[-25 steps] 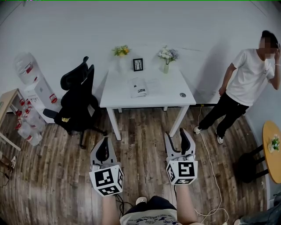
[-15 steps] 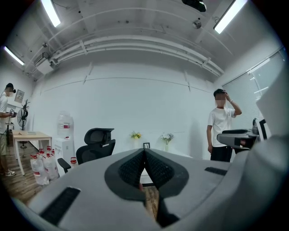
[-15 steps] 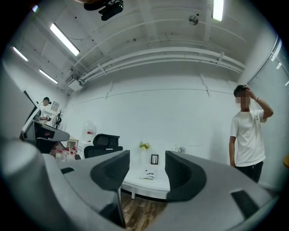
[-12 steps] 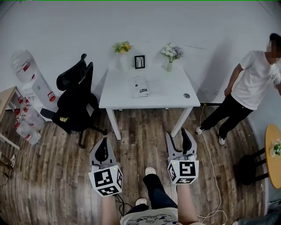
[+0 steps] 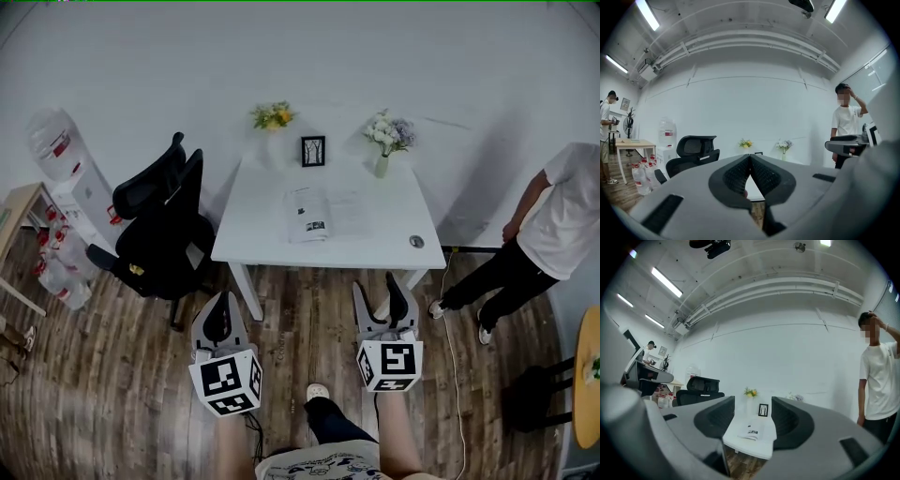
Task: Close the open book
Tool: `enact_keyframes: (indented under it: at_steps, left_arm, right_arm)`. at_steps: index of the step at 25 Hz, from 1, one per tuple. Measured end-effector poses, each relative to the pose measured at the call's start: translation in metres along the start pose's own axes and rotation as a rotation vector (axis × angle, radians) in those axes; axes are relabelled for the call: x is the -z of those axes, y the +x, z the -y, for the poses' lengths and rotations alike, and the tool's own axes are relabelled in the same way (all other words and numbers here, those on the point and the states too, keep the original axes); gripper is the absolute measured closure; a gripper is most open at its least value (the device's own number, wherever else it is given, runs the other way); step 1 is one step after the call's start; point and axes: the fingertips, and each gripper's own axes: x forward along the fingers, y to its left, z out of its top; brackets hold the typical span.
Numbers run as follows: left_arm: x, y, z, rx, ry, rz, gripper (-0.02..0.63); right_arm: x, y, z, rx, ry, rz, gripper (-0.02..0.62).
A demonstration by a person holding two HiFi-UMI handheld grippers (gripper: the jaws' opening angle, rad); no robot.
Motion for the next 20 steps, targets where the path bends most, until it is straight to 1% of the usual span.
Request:
enact_keyframes:
  at_steps: [4, 9, 16, 20]
  left_arm:
    - [-0.014, 0.054, 0.008, -0.025, 0.001, 0.010, 0.583]
    - [-0.013, 0.110, 0.014, -0.050, 0.003, -0.003, 0.583]
    - [-0.002, 0.156, 0.006, -0.087, 0.005, -0.050, 0.583]
    - [0.007, 0.183, 0.000, -0.087, 0.004, -0.073, 0.583]
  right_arm:
    - [-0.005, 0.058, 0.026, -0.025, -0.002, 0.012, 0.357]
    - [0.005, 0.116, 0.047, -0.054, -0.007, 0.004, 0.357]
    - [0.024, 0.169, 0.052, -0.092, -0.001, -0.035, 0.358]
    - [0.037, 0.195, 0.052, -0.097, -0.002, -0.060, 0.357]
